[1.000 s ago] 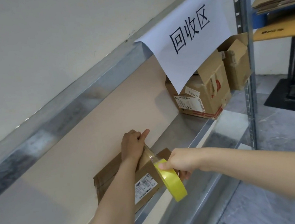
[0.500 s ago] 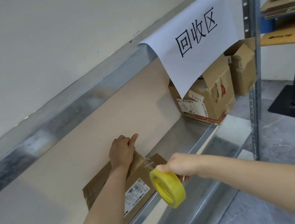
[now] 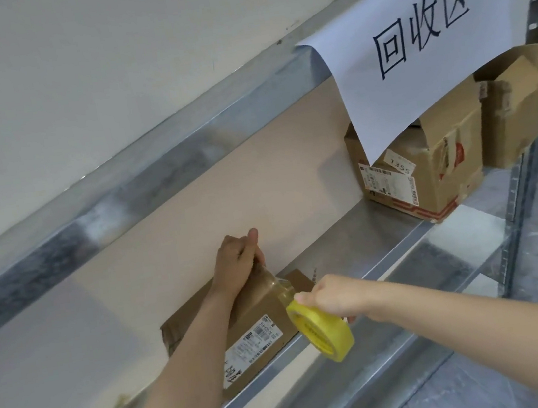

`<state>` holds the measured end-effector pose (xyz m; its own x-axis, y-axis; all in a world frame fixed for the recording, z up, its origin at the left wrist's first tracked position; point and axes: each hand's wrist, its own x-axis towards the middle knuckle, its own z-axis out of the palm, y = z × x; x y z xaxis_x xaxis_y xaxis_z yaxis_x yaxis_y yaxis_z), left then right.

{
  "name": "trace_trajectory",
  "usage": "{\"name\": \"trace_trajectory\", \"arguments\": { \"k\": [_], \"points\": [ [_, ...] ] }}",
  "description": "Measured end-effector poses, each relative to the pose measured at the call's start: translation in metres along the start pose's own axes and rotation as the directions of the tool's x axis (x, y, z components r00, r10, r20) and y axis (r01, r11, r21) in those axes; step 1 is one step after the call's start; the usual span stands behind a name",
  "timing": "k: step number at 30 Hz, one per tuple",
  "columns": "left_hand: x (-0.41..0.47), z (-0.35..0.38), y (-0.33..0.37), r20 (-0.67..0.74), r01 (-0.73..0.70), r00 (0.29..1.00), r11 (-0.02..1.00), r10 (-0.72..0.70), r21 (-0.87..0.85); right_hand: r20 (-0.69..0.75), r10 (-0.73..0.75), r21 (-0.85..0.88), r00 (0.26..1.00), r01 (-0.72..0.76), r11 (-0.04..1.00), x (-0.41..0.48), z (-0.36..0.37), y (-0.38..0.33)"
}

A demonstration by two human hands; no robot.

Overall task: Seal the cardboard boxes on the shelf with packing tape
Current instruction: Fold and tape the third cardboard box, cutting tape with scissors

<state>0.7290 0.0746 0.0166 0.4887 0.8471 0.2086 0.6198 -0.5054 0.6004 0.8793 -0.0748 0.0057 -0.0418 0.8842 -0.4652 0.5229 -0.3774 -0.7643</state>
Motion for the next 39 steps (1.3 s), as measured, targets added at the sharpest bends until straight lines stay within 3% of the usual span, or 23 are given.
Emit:
{"name": "trace_trajectory", "arguments": {
  "k": [4,10,15,17,20,28,34,37,39],
  "points": [
    [0.003,0.004,-0.009,0.067,-0.031,0.997,0.998,0.028,0.051,0.031,-0.029,0.021,0.999,0.028,0.999,0.001,-0.004,0.003],
    [0.002,0.01,-0.01,-0.025,-0.117,0.992,0.978,0.123,0.173,0.029,-0.035,0.061,0.999,0.033,0.998,-0.002,0.0,0.005],
    [-0.005,-0.007,0.002,0.173,-0.029,0.985,0.99,0.005,0.136,-0.014,0.002,0.09,1.0,-0.001,0.996,-0.002,0.01,0.001],
    [-0.011,-0.022,0.006,0.294,0.034,0.954,0.997,-0.053,0.07,-0.043,-0.007,0.112,0.999,0.011,0.994,-0.005,0.008,-0.003],
    [-0.019,-0.034,0.009,0.459,0.03,0.885,0.992,-0.081,0.119,-0.075,0.011,0.108,0.997,-0.003,0.994,-0.008,0.007,-0.005],
    [-0.03,-0.026,0.019,0.473,-0.073,0.878,0.954,-0.077,0.29,-0.095,0.014,0.019,0.995,-0.012,1.0,-0.016,0.013,-0.01],
    [-0.044,-0.019,0.015,0.317,-0.069,0.949,0.976,0.0,0.205,-0.081,-0.011,-0.028,0.997,0.009,1.0,-0.02,0.017,-0.01],
    [-0.057,-0.013,0.01,0.037,-0.029,0.999,0.996,0.026,0.082,-0.05,-0.032,-0.024,0.998,0.031,0.999,-0.021,0.012,-0.009],
    [-0.067,-0.011,0.014,-0.236,-0.021,0.971,0.999,0.03,0.039,-0.026,-0.037,-0.02,0.999,0.036,0.999,-0.019,0.009,-0.007]
  ]
}}
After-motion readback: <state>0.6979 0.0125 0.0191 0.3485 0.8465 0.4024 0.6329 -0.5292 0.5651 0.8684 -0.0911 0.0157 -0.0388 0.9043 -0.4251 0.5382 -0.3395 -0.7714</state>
